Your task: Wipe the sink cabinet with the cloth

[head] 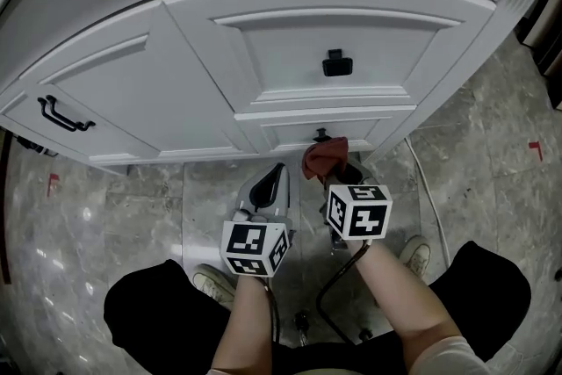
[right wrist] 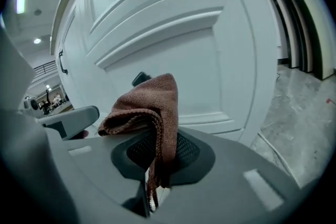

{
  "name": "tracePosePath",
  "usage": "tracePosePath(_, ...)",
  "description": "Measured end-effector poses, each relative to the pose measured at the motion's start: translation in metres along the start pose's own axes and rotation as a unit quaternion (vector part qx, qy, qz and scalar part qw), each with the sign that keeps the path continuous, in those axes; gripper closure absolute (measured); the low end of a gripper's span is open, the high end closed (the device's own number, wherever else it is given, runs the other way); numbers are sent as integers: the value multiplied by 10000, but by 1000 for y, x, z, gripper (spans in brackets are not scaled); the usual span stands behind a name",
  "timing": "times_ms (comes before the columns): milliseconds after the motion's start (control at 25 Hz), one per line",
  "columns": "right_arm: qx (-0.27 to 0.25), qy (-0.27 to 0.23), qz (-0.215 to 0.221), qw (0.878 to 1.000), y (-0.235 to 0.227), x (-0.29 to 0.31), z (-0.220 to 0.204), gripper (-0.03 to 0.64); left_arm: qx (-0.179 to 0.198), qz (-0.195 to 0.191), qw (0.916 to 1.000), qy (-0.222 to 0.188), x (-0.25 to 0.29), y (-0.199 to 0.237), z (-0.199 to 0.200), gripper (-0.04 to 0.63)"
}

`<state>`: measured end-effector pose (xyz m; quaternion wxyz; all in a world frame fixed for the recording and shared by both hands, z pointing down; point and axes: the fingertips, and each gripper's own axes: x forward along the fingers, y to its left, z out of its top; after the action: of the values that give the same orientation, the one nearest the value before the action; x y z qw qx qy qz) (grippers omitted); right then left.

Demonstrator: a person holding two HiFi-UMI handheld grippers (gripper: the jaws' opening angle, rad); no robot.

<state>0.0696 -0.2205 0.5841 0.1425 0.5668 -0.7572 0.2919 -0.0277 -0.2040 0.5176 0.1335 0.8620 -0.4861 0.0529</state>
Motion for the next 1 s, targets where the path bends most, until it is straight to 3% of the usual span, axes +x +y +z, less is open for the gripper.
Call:
tracePosePath(320,-88,186,800,9966,86,59,-20,538,-86,454,9989,66,-31,60,-9,595)
tracePosePath(480,-25,133,961,9953,113,77,-18,538,-95,532,9985,120,-41,79,-15,595)
tracePosePath(720,-20,92,888,9960,106,78,-20,537,-189,568,9982,-22,-48,90,-8,595)
tracePosePath(1000,54,123,531,9985,66,64,-18,537,-43,307,9995,-79,-37,64,1,595)
